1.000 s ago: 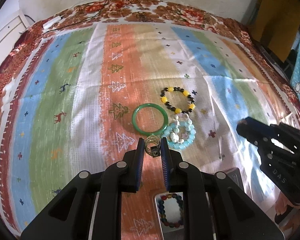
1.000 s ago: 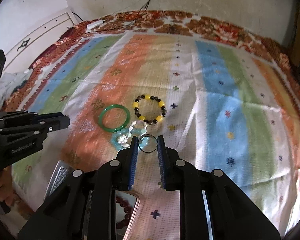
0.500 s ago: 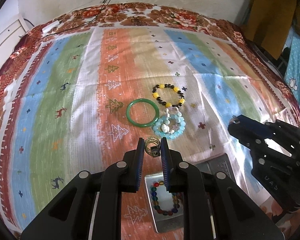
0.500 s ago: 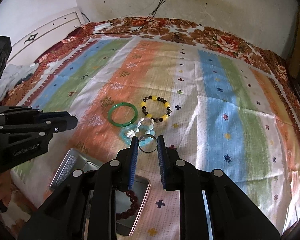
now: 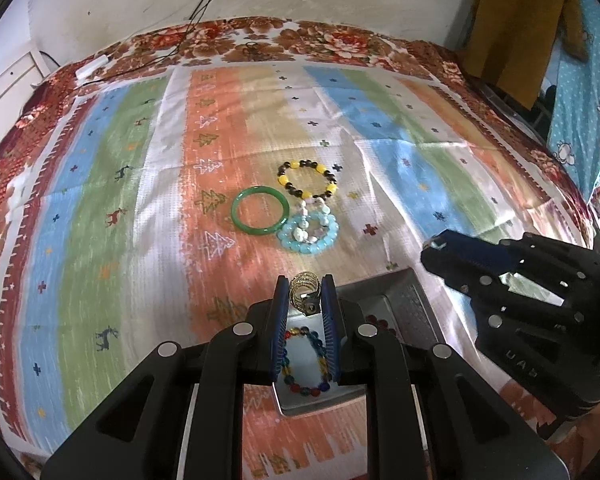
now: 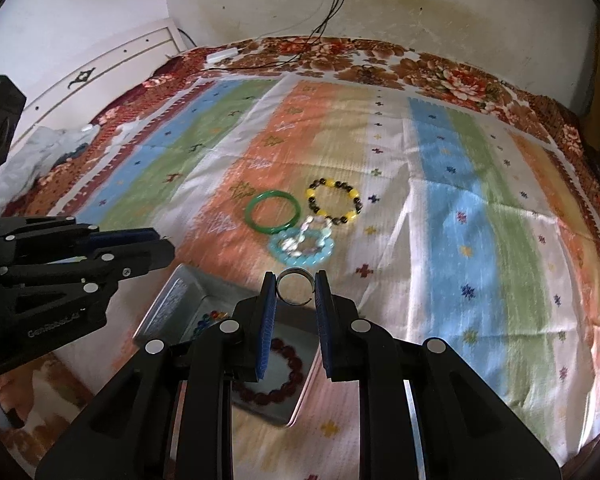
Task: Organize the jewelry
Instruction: 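Open both tools above the tin box to drop the rings inside, then move both open tools toward the green jade bangle and beaded bracelets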
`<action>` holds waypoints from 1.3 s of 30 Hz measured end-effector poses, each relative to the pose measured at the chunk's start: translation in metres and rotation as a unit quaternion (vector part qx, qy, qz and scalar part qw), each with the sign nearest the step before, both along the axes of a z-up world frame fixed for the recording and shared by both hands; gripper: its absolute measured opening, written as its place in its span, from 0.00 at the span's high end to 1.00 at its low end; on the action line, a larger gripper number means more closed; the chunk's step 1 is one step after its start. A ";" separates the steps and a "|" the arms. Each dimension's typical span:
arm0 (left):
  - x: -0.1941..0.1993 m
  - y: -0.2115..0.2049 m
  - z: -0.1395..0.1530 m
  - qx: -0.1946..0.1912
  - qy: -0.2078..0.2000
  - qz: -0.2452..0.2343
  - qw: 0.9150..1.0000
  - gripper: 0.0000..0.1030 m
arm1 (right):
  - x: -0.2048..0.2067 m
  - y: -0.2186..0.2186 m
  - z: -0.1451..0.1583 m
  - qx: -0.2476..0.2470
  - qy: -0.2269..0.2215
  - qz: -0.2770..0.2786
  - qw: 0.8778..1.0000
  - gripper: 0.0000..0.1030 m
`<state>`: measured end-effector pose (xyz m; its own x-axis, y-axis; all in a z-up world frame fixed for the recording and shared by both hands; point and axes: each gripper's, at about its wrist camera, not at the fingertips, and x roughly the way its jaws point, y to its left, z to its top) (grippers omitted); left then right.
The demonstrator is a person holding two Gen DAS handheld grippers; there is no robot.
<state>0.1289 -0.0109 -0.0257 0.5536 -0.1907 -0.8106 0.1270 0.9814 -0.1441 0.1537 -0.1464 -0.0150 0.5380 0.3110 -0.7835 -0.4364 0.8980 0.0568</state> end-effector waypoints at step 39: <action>0.008 0.018 -0.011 -0.016 0.017 0.035 0.999 0.70 | 0.011 -0.010 -0.009 0.019 0.025 -0.018 0.999 0.54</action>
